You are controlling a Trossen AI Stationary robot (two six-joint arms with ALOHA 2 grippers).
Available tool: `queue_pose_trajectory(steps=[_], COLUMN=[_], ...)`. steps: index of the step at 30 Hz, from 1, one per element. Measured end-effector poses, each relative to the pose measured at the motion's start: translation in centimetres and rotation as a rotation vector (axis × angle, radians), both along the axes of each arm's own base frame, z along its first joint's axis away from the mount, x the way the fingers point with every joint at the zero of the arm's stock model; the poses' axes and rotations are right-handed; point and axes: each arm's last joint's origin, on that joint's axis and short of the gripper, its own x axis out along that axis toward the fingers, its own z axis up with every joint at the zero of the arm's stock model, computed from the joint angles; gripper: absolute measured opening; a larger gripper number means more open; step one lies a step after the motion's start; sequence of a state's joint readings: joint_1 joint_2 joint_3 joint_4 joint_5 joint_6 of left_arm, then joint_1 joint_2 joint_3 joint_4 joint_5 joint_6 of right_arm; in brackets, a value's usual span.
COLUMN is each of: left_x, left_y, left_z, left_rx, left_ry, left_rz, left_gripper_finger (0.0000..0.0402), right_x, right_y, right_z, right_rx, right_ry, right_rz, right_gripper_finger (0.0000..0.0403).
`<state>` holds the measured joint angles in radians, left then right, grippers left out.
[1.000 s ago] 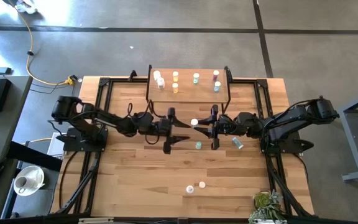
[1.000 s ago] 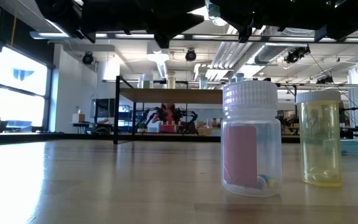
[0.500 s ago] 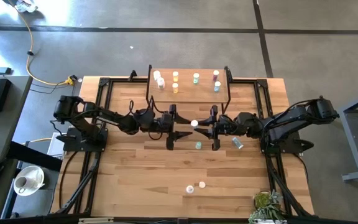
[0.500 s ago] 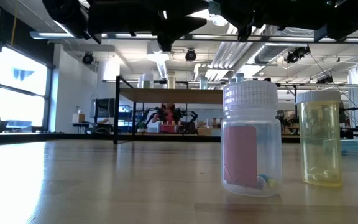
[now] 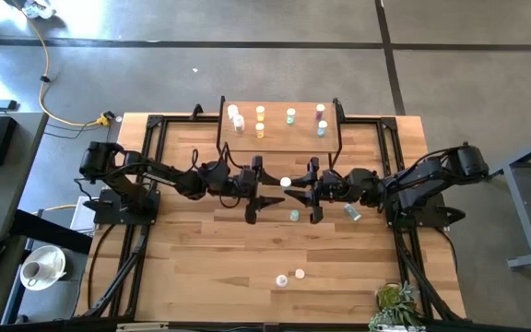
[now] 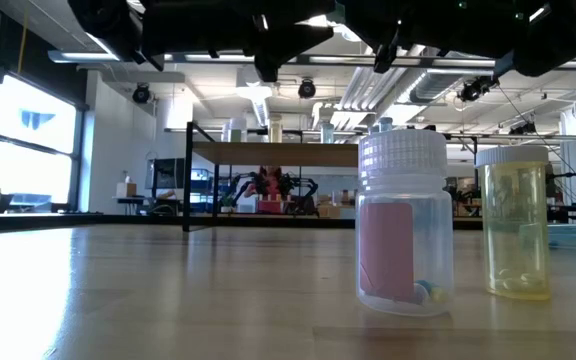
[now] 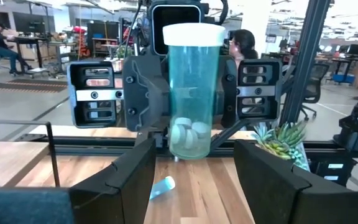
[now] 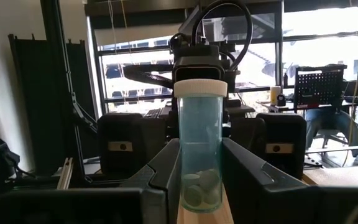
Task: Pick and place medicine bottles onto shelf by color
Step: Put the bottom green pill bottle on the shelf aligned with the other green pill bottle
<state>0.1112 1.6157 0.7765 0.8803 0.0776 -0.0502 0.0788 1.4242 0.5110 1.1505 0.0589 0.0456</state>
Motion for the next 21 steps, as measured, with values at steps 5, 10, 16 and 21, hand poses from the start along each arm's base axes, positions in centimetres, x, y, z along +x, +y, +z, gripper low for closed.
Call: queue_pose_trajectory(steps=[5,10,16,21], left_x=[0.00,0.00,-0.01,-0.01], left_y=[0.03,0.03,0.04,0.00], left_z=[0.00,0.00,-0.01,0.00], left_rx=[0.000,0.000,-0.003,-0.034], left_ry=[0.000,0.000,0.000,-0.001], left_rz=[0.002,0.005,0.010,-0.004], left_gripper_finger=[0.0204,0.0198,0.0182,0.0163], right_x=[0.02,0.06,0.12,0.12], right_y=[0.00,0.02,0.05,0.04], right_z=[-0.09,-0.22,-0.42,-0.42], right_rx=[0.007,0.008,0.024,0.023], right_ry=[0.009,0.020,0.037,0.037], right_rz=[0.002,0.006,0.014,0.013], right_gripper_finger=[0.0085,0.0085,0.0085,0.0085])
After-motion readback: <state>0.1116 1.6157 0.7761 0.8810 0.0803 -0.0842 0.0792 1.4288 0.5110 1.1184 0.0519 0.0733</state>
